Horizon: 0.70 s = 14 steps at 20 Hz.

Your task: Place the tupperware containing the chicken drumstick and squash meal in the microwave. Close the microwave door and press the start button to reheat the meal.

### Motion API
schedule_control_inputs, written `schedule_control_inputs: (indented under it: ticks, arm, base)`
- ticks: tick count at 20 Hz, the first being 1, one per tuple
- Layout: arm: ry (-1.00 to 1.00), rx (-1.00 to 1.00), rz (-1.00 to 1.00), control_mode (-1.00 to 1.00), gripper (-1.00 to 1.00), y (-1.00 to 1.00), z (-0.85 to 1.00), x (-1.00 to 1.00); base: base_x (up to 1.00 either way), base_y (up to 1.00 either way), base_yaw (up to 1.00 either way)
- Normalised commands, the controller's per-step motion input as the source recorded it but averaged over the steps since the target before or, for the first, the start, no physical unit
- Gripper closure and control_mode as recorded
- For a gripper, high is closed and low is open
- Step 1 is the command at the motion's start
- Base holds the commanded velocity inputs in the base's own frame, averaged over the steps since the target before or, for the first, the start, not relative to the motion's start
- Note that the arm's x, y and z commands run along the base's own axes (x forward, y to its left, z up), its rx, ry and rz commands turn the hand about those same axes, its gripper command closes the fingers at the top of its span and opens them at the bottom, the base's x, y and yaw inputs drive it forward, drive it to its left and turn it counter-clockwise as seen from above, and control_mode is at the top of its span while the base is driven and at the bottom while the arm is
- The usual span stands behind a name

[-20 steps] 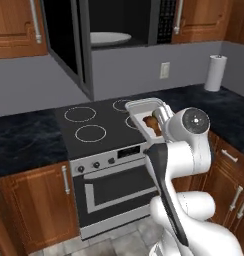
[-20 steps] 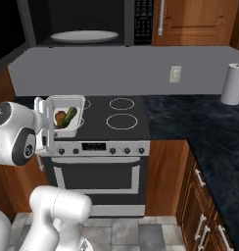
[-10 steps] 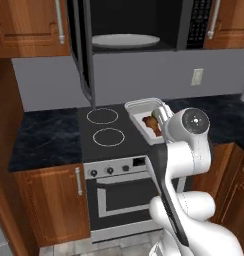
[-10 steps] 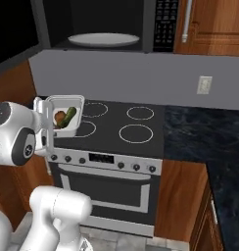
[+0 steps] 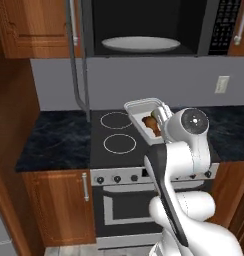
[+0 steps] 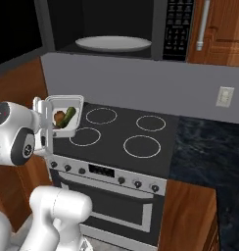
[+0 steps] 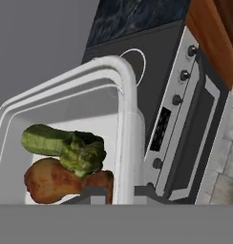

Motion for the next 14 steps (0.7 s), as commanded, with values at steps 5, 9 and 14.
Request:
schedule_control_inputs:
  ticks: [5,9,14]
  arm:
    - [0.0,0.0,0.0,1.0,1.0,0.0,0.0,0.0]
    - [0.0,0.0,0.0,1.0,1.0,0.0,0.0,0.0]
    - [0.0,0.0,0.0,1.0,1.0,0.0,0.0,0.0]
  base:
    - [0.45,-0.28,0.27]
    - [0.39,-0.33,0.25]
    - [0.29,-0.38,0.21]
